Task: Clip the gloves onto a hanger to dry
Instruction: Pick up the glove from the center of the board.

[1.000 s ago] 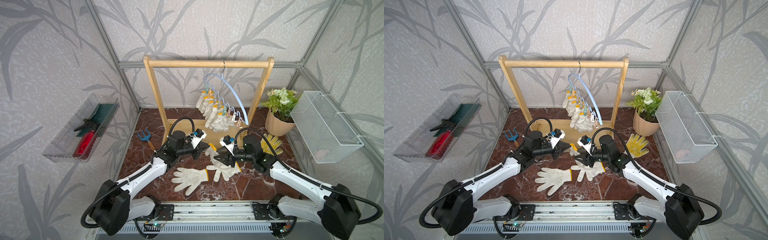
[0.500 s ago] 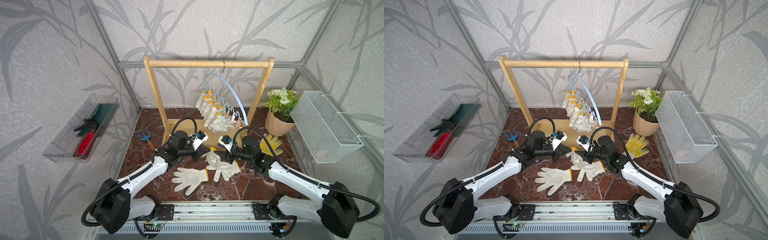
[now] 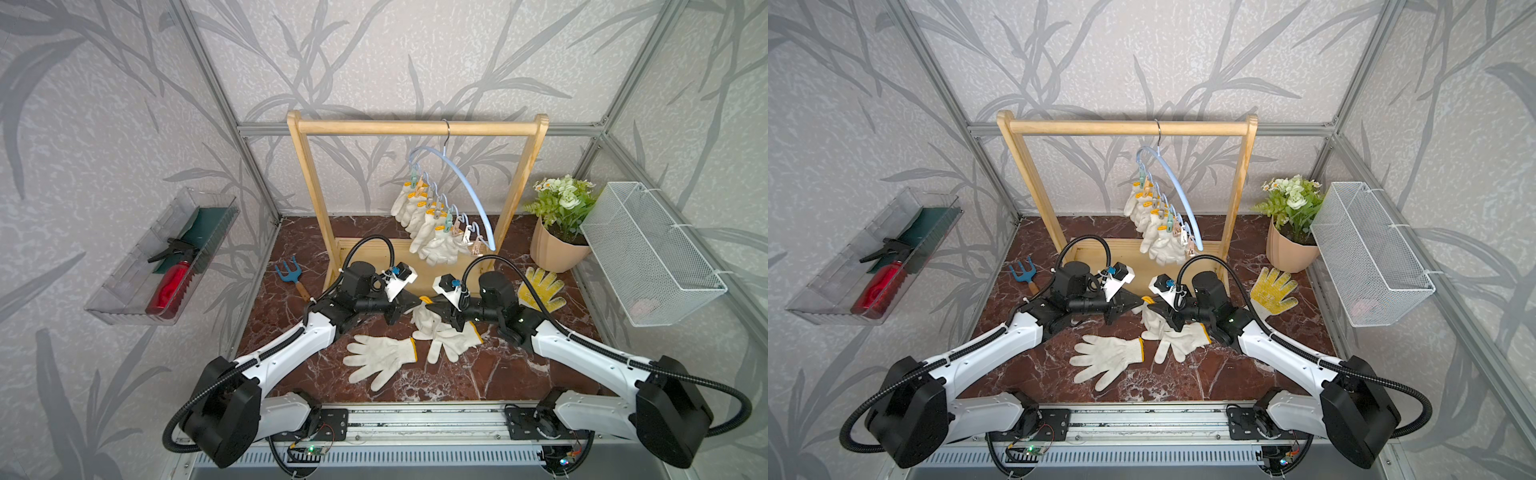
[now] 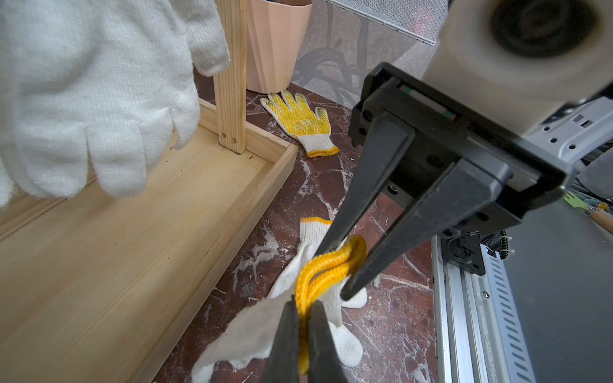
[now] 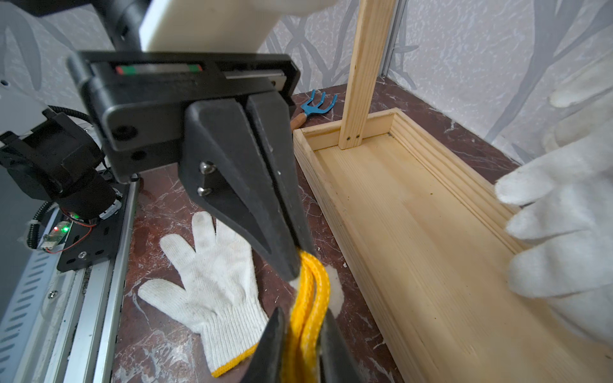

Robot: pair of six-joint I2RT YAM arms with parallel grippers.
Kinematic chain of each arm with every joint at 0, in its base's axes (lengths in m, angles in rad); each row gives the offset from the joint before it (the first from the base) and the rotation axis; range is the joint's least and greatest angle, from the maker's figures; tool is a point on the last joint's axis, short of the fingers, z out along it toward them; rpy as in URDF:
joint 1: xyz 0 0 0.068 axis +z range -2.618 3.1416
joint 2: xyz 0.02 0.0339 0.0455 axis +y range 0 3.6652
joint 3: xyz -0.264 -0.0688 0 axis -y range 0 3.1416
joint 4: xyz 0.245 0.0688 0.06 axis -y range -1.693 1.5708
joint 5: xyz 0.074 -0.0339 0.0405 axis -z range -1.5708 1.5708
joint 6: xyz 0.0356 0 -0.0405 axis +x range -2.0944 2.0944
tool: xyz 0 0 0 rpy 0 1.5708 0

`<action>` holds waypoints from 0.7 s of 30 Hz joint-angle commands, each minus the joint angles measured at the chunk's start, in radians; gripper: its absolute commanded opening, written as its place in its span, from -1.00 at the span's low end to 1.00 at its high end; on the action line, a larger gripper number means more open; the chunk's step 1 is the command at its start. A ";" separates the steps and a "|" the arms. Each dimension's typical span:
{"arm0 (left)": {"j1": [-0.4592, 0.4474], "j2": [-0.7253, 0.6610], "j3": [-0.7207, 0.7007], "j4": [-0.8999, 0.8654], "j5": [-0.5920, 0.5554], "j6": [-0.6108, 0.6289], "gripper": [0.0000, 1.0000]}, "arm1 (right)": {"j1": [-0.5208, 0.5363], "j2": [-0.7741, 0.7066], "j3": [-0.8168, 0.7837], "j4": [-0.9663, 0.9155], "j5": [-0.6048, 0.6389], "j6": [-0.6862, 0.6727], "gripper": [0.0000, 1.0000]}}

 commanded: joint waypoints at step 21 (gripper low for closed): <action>-0.002 0.046 0.137 0.041 -0.016 0.102 -0.28 | -0.169 -0.080 -0.059 0.069 -0.114 0.100 -1.00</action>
